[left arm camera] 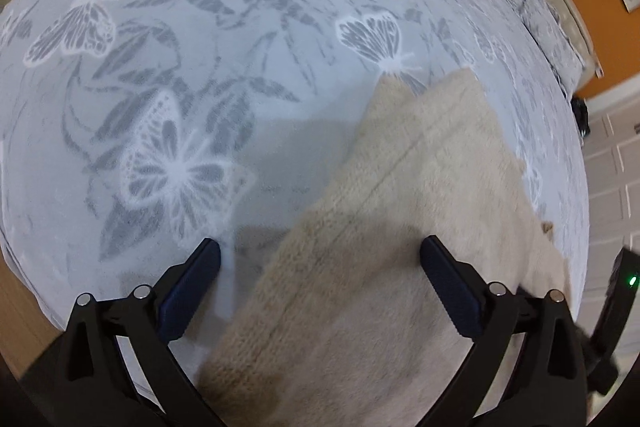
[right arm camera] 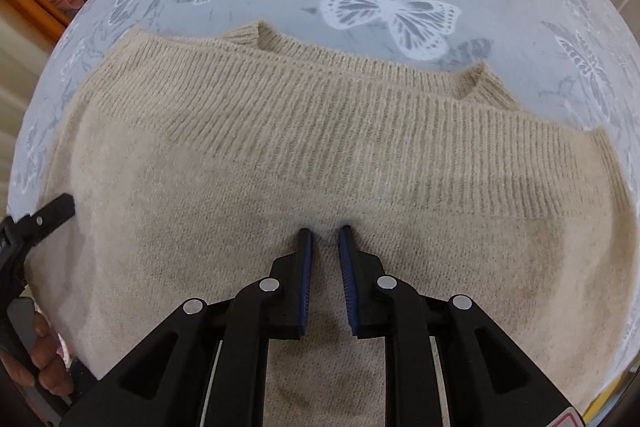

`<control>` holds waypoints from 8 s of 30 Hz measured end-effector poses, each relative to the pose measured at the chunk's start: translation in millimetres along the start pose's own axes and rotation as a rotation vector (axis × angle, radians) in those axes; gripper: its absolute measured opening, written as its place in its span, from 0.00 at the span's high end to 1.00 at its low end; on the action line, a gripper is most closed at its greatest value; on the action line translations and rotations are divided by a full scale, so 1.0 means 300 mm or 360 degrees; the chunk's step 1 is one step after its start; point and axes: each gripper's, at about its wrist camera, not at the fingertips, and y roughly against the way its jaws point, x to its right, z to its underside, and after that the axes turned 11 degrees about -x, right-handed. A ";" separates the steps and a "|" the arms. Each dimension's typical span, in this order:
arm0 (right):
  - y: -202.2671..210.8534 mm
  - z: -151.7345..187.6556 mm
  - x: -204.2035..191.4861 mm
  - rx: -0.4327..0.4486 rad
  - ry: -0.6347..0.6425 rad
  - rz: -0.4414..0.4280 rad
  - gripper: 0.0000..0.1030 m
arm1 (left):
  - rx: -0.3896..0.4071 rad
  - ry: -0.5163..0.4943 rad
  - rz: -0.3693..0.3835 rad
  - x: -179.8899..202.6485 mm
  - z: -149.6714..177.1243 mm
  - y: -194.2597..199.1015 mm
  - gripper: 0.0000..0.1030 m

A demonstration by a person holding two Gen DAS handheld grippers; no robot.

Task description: Fold small clothes

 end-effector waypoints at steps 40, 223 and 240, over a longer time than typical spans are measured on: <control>0.171 0.444 0.442 0.0175 -0.0500 -0.0886 0.26 | 0.0113 -0.0609 0.0180 0.492 0.538 0.263 0.16; 0.511 -0.017 0.284 0.0937 -0.0200 -0.0666 0.49 | 0.0310 -0.0760 0.0735 0.520 -0.111 0.434 0.29; 0.114 -0.160 0.213 0.0787 -0.0212 -0.0583 0.82 | 0.0403 -0.0615 0.0206 0.477 -0.159 -0.080 0.21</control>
